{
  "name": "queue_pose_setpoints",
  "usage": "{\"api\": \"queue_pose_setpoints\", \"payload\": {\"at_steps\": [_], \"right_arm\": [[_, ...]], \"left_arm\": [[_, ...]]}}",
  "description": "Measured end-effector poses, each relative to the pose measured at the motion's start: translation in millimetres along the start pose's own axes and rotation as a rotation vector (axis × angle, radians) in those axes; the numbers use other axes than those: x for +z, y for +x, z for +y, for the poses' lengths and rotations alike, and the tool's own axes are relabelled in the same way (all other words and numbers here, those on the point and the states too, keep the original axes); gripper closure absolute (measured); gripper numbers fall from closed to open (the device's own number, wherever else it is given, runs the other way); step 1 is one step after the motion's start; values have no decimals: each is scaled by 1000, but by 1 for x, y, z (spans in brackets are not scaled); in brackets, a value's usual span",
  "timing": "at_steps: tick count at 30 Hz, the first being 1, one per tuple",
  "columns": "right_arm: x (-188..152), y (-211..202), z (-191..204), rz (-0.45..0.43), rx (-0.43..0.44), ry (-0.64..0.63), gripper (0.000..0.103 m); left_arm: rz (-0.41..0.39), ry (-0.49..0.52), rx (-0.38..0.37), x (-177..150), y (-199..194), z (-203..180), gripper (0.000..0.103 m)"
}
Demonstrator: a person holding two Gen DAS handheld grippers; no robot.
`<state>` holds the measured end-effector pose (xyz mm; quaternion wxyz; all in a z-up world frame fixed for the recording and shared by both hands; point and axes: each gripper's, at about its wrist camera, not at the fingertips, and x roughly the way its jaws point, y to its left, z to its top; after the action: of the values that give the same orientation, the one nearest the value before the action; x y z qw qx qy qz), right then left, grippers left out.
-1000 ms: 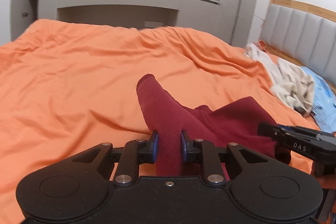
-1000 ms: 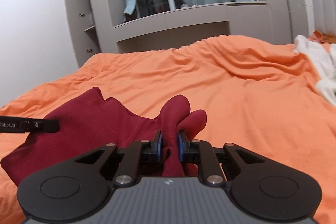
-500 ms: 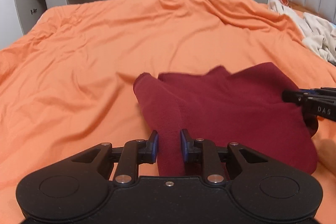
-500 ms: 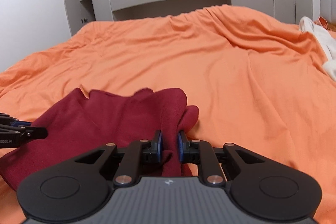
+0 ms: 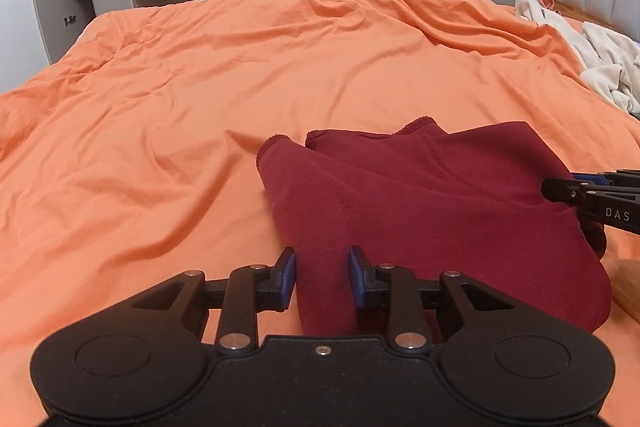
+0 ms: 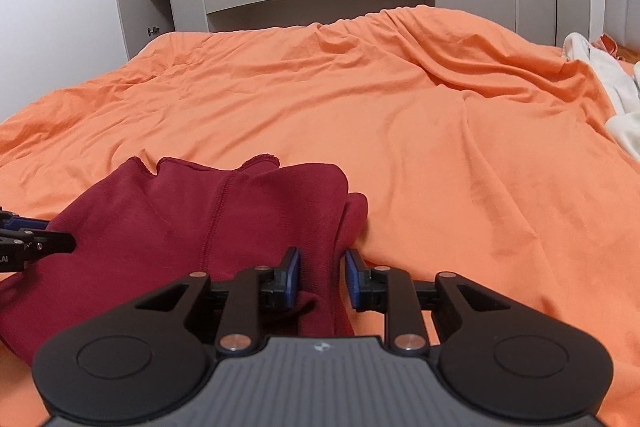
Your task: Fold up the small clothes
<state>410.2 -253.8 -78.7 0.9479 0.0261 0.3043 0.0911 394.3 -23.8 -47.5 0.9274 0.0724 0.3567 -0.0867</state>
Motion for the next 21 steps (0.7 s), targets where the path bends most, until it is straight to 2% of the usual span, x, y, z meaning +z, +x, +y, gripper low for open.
{"api": "queue_pose_setpoints", "payload": {"at_steps": [3,5,11,17,21], "right_arm": [[0,-3,0,-8,-21,-9,61],[0,-6,-2,-15,-24,-4,57],[3,-18,-5,-43,-44,15,34],[7,-33,-6,-97,-57,18,10],[9,-42,-2,-130,-63,11,1]], "left_arm": [[-2,8,22,1,-2,-3,63],[-9,11,50,2,-5,-7,43],[-28,-15,75,2,-13,-4,19],[-48,-56,85,5,-21,0,3],[-75,-40,116,6,-30,-5,1]]}}
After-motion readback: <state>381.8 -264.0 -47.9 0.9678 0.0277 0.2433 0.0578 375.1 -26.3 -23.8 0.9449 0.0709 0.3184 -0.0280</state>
